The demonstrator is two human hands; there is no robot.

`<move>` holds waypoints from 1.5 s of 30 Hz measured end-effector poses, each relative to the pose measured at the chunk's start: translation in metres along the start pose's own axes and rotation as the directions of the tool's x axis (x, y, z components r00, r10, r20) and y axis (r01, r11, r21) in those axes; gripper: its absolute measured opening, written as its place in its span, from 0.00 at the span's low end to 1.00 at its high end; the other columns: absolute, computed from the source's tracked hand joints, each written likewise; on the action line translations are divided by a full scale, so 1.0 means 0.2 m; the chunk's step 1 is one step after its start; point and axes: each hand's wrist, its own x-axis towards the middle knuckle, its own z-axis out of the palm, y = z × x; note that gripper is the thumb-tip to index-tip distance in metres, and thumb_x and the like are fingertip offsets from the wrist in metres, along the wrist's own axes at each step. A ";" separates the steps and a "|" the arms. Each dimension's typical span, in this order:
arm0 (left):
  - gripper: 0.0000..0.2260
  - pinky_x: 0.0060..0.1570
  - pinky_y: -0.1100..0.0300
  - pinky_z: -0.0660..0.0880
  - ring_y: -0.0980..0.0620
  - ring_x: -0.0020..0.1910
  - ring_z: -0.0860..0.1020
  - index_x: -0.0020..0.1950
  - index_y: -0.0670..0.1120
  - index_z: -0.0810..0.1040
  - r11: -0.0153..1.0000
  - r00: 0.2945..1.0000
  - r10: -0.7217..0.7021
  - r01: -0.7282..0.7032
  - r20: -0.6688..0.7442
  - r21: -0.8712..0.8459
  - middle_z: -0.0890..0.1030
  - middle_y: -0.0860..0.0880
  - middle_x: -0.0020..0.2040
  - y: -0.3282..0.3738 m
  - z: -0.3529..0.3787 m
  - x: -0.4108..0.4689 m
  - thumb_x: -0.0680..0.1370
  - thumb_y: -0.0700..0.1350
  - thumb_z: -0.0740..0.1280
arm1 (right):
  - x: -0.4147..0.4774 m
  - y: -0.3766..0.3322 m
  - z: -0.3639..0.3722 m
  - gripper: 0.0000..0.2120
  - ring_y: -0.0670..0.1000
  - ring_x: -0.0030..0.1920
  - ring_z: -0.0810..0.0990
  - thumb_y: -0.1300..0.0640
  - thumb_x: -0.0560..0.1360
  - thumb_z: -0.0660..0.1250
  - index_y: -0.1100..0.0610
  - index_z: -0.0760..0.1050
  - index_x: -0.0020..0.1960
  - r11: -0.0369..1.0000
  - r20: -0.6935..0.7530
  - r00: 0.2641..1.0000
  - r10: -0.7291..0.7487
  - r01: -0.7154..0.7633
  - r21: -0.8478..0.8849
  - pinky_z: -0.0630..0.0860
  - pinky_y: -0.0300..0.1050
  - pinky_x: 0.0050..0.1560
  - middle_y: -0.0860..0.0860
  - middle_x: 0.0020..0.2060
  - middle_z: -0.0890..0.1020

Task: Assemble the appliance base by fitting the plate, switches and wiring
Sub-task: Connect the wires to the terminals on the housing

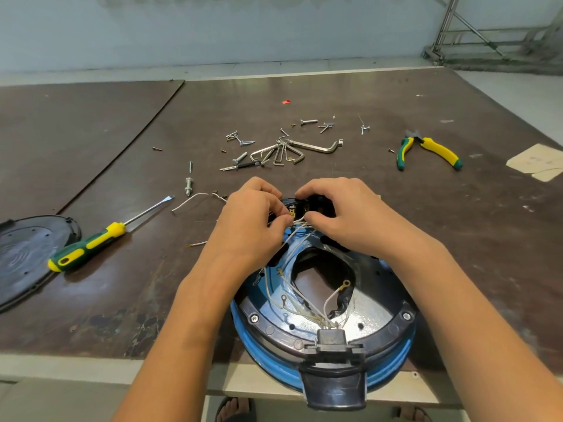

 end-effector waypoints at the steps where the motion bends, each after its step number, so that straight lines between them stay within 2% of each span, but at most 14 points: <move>1: 0.03 0.54 0.55 0.74 0.55 0.53 0.75 0.43 0.50 0.85 1.000 1.000 -0.002 0.002 0.003 0.001 0.75 0.56 0.55 0.00 0.00 0.00 0.76 0.47 0.73 | 0.00 0.00 0.00 0.16 0.46 0.58 0.78 0.54 0.77 0.69 0.48 0.78 0.65 1.000 0.000 1.000 0.000 0.000 -0.001 0.68 0.36 0.51 0.46 0.58 0.82; 6: 0.04 0.53 0.56 0.73 0.54 0.53 0.75 0.43 0.50 0.85 1.000 1.000 -0.003 0.003 0.005 0.008 0.75 0.56 0.55 0.00 0.00 0.00 0.76 0.47 0.72 | 0.00 0.00 0.00 0.16 0.46 0.58 0.78 0.54 0.77 0.69 0.48 0.78 0.65 1.000 -0.001 1.000 -0.007 0.007 -0.008 0.66 0.34 0.50 0.46 0.58 0.82; 9: 0.04 0.54 0.57 0.72 0.54 0.54 0.75 0.43 0.49 0.85 1.000 1.000 -0.004 0.003 0.007 0.016 0.75 0.56 0.55 0.00 0.00 0.00 0.77 0.47 0.72 | 0.00 0.01 0.00 0.16 0.45 0.57 0.77 0.53 0.77 0.69 0.47 0.78 0.65 1.000 -0.002 1.000 0.001 -0.001 -0.017 0.63 0.26 0.42 0.45 0.57 0.82; 12: 0.05 0.53 0.57 0.72 0.54 0.53 0.75 0.44 0.48 0.85 1.000 1.000 -0.014 0.014 0.015 0.023 0.75 0.56 0.56 0.00 0.01 0.00 0.78 0.47 0.71 | 0.00 0.01 0.00 0.16 0.45 0.56 0.77 0.53 0.77 0.69 0.47 0.78 0.64 1.000 0.000 1.000 0.004 -0.004 -0.013 0.60 0.21 0.42 0.45 0.57 0.82; 15: 0.06 0.51 0.58 0.70 0.54 0.53 0.75 0.43 0.49 0.85 1.000 1.000 -0.019 0.019 0.009 0.014 0.75 0.56 0.55 -0.01 0.01 0.01 0.78 0.47 0.71 | 0.00 0.01 0.00 0.16 0.46 0.56 0.77 0.53 0.77 0.69 0.47 0.78 0.64 1.000 0.003 1.000 0.000 0.000 -0.010 0.63 0.27 0.42 0.46 0.58 0.82; 17: 0.06 0.50 0.59 0.69 0.55 0.52 0.75 0.43 0.49 0.85 1.000 1.000 -0.018 0.018 0.002 0.002 0.75 0.56 0.55 -0.01 0.01 0.01 0.77 0.47 0.71 | 0.00 0.01 0.00 0.16 0.46 0.57 0.77 0.53 0.77 0.69 0.47 0.78 0.65 1.000 0.003 1.000 -0.001 0.001 -0.013 0.63 0.28 0.43 0.46 0.58 0.82; 21: 0.05 0.47 0.61 0.68 0.56 0.49 0.75 0.42 0.50 0.85 1.000 1.000 -0.022 0.022 -0.022 -0.010 0.76 0.56 0.53 0.00 0.01 0.01 0.77 0.47 0.72 | 0.00 0.02 0.00 0.18 0.47 0.58 0.78 0.57 0.76 0.68 0.48 0.77 0.66 1.000 0.023 1.000 0.008 -0.009 0.001 0.68 0.37 0.52 0.47 0.59 0.82; 26: 0.05 0.53 0.55 0.75 0.51 0.52 0.76 0.45 0.48 0.86 0.999 1.000 -0.002 0.003 -0.029 0.046 0.76 0.54 0.53 0.00 0.01 0.01 0.77 0.47 0.72 | 0.00 0.01 -0.01 0.23 0.48 0.59 0.79 0.58 0.72 0.71 0.48 0.77 0.66 1.000 0.051 0.999 0.005 -0.005 0.001 0.75 0.45 0.61 0.48 0.59 0.82; 31: 0.08 0.52 0.48 0.77 0.50 0.51 0.76 0.49 0.46 0.86 0.990 0.999 0.032 -0.033 0.008 0.139 0.75 0.53 0.55 0.01 0.02 0.01 0.79 0.48 0.68 | -0.01 0.01 -0.02 0.24 0.47 0.61 0.78 0.58 0.72 0.71 0.48 0.77 0.68 1.000 0.058 0.998 0.004 -0.004 0.007 0.74 0.45 0.63 0.47 0.60 0.82; 38: 0.08 0.52 0.45 0.76 0.47 0.52 0.75 0.50 0.47 0.84 0.974 0.998 0.036 -0.044 0.042 0.221 0.73 0.52 0.56 0.02 0.02 0.02 0.80 0.48 0.66 | -0.01 -0.01 -0.04 0.27 0.48 0.61 0.79 0.62 0.70 0.69 0.49 0.77 0.68 1.000 0.070 0.997 0.010 -0.011 0.012 0.74 0.45 0.63 0.47 0.60 0.82; 45: 0.10 0.50 0.45 0.76 0.44 0.52 0.76 0.51 0.46 0.83 0.955 0.999 0.023 -0.036 0.048 0.295 0.73 0.51 0.57 0.04 0.02 0.01 0.81 0.49 0.64 | -0.02 -0.01 -0.07 0.32 0.47 0.64 0.77 0.67 0.69 0.68 0.48 0.74 0.71 1.000 0.150 0.988 0.027 -0.028 0.008 0.73 0.46 0.66 0.46 0.64 0.80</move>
